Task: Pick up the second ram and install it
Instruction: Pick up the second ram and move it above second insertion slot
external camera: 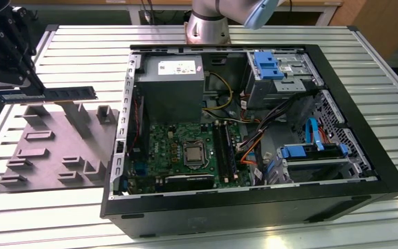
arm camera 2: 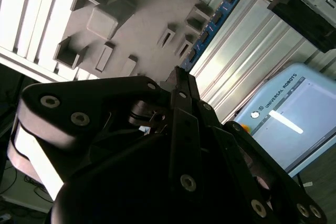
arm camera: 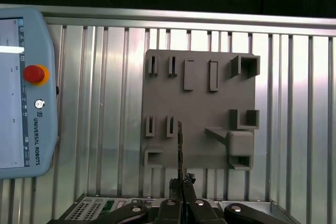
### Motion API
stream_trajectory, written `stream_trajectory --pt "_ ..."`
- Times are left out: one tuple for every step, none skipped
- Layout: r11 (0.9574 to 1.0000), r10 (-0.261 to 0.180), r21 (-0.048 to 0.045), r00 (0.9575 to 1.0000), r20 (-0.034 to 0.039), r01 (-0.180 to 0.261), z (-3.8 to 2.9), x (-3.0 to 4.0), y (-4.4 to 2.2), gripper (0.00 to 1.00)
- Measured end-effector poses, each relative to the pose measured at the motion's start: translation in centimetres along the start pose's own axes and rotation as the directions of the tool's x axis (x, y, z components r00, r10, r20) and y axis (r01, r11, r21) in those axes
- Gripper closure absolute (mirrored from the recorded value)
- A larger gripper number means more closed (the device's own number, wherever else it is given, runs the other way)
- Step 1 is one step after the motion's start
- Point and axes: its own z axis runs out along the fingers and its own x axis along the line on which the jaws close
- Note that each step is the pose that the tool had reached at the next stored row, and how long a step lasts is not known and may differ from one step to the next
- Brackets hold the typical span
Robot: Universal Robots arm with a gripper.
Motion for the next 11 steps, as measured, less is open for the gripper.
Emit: stream_trajectory --pt "1.0 0.0 0.0 1.0 -0.0001 0.0 0.0 0.0 -0.08 0.88" --pt "1.0 0.0 0.0 1.0 0.0 0.0 -0.01 0.0 -0.15 0.88" --pt "1.0 0.0 0.0 1.0 0.0 0.0 -0.01 0.01 -0.23 0.88" --pt "1.0 0.0 0.0 1.0 0.0 0.0 -0.01 0.01 -0.31 0.88" --pt "1.0 0.0 0.0 1.0 0.0 0.0 -0.01 0.01 -0.39 0.88" --pt "1.0 0.0 0.0 1.0 0.0 0.0 -0.01 0.01 -0.46 0.88" --pt "1.0 0.0 0.0 1.0 0.0 0.0 -0.02 0.01 -0.54 0.88" --pt "1.0 0.0 0.0 1.0 0.0 0.0 -0.02 0.01 -0.61 0.88" --pt "1.0 0.0 0.0001 1.0 0.0 0.0 -0.02 0.02 -0.69 0.88" --pt "1.0 0.0 0.0001 1.0 0.0 0.0 -0.02 0.02 -0.77 0.88" --pt "1.0 0.0 0.0001 1.0 0.0 0.0 -0.02 0.02 -0.85 0.88"
